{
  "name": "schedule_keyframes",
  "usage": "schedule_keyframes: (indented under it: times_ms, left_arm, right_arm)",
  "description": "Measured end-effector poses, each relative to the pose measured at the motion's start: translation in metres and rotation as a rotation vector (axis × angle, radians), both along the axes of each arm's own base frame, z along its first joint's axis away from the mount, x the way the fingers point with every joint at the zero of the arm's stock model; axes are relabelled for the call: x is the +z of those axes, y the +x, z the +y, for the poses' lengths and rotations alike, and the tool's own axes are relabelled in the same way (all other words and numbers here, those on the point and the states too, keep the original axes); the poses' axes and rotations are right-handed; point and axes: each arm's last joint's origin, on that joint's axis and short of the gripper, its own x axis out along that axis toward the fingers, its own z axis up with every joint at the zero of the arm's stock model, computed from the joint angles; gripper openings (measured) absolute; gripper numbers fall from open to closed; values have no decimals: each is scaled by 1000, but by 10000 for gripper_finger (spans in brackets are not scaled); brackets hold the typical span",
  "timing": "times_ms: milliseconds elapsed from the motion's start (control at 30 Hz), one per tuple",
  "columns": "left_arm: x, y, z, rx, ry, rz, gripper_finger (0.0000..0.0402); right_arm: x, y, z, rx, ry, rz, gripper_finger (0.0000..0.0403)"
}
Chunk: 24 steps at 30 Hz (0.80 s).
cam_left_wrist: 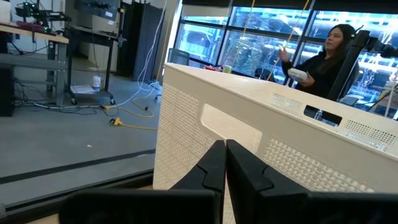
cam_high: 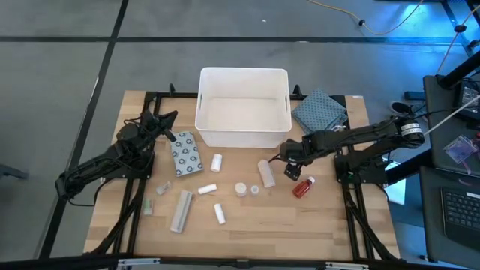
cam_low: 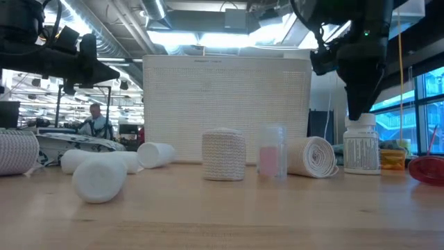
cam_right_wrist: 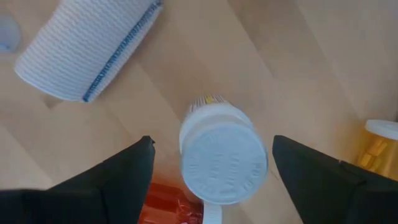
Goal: Pick & place medical supplies in basket/bin
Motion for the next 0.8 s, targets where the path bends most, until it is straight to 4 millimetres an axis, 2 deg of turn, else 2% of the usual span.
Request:
schedule_keyframes:
  times_ms: [100, 300, 500, 567, 667, 800]
  left_arm:
    - [0, 0, 0, 0, 0, 0, 9]
    - [0, 0, 0, 0, 0, 0, 5]
    - [0, 0, 0, 0, 0, 0, 6]
    - [0, 0, 0, 0, 0, 0, 8]
    - [0, 0, 0, 0, 0, 0, 8]
    - [0, 0, 0, 0, 0, 0, 6]
  right_arm:
    - [-3, -1, -1, -5, 5, 11, 283]
    - [-2, -2, -3, -6, 14, 12, 188]
    - [6, 0, 2, 25, 157, -2, 188]
    - [23, 3, 4, 42, 212, -63, 188]
    - [59, 9, 5, 82, 239, -196, 188]
    - [127, 16, 2, 147, 159, -450, 188]
